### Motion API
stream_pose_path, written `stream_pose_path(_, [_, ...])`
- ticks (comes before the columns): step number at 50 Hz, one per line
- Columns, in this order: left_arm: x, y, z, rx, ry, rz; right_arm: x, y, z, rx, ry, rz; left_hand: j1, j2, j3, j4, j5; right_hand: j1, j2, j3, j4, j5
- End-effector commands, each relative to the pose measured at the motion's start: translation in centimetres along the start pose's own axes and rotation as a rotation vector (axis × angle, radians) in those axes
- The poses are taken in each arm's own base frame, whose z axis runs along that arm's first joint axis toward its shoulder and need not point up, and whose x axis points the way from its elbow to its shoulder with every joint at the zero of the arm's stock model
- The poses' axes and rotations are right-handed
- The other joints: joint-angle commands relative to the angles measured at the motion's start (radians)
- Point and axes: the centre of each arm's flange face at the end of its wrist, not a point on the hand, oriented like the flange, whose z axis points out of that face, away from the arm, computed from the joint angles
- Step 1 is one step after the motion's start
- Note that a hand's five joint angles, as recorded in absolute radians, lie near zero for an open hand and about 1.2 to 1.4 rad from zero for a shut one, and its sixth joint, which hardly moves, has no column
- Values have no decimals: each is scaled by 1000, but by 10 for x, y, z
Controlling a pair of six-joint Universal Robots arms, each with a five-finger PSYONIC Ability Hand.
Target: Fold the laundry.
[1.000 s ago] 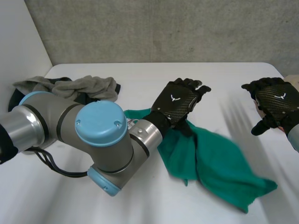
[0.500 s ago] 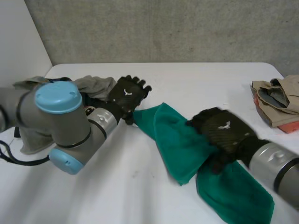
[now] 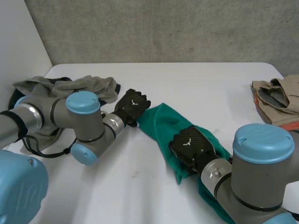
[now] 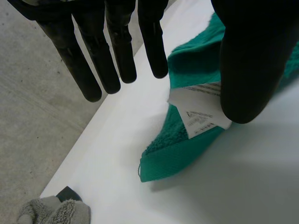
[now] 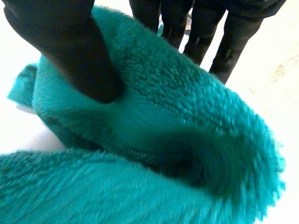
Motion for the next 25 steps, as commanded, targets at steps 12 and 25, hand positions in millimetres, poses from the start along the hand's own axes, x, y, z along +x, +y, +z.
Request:
stream_pose_path(12, [-10,-3,5,17,-71,28,65,-31,-19,141,216,166,797,805,805,805,806,364,333,340,348,350])
stream_pose_path(25, [-88,-100,-43,168,-415,85,170,-80,-64,336,539,199,797,805,805,805,806,364,333,340,348,350])
